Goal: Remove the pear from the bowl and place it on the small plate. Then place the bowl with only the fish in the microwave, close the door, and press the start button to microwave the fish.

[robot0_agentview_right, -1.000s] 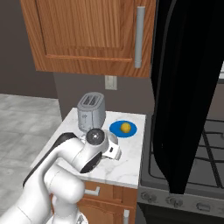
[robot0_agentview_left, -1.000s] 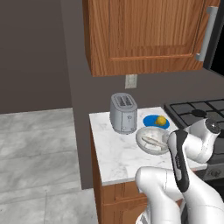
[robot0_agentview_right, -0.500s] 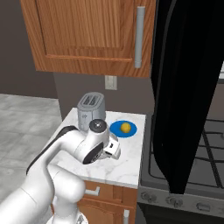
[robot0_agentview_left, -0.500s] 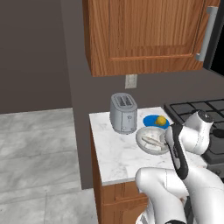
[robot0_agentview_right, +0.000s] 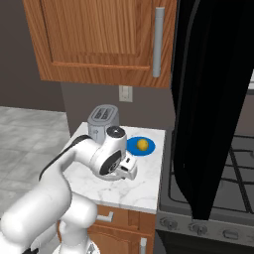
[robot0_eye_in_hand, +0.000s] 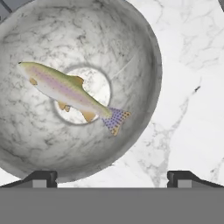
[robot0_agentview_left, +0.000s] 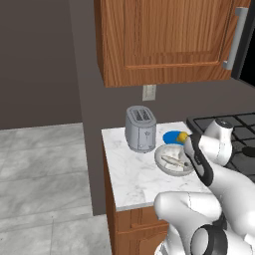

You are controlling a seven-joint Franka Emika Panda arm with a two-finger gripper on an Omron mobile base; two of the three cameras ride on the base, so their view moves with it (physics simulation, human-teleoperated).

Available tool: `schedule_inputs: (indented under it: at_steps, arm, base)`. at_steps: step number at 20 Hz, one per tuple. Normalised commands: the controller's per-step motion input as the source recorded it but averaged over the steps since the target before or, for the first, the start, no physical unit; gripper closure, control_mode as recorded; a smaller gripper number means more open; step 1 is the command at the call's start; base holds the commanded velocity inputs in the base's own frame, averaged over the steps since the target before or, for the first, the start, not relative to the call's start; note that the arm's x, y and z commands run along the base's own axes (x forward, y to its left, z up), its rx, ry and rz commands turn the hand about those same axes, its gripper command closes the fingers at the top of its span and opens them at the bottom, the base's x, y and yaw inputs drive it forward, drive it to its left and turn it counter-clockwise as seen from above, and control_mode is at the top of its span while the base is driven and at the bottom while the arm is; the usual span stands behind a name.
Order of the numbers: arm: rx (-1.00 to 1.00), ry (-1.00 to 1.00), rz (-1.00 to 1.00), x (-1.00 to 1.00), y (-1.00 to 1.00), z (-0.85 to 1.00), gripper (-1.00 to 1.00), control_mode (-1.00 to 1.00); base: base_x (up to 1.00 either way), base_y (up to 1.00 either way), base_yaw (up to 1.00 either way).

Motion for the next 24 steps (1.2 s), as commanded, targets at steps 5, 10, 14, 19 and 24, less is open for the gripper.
schedule_inputs:
  at_steps: [5, 10, 14, 19, 24]
  arm:
    - [0.05, 0.03, 0.0, 0.26, 0.0, -0.14, -1.0, -1.0]
    - [0.06, 0.01, 0.0, 0.3, -0.06, -0.19, -1.0, -1.0]
    - [0.07, 0.04, 0.0, 0.31, -0.17, -0.21, -1.0, -1.0]
    - [0.07, 0.03, 0.0, 0.17, -0.24, -0.22, -1.0, -1.0]
    - [0.04, 0.03, 0.0, 0.15, -0.17, -0.2, -1.0, -1.0]
  base:
    - [0.0, 0.0, 0.0]
    - [0.0, 0.0, 0.0]
    - [0.0, 0.0, 0.0]
    - [0.0, 0.0, 0.0]
    - [0.0, 0.0, 0.0]
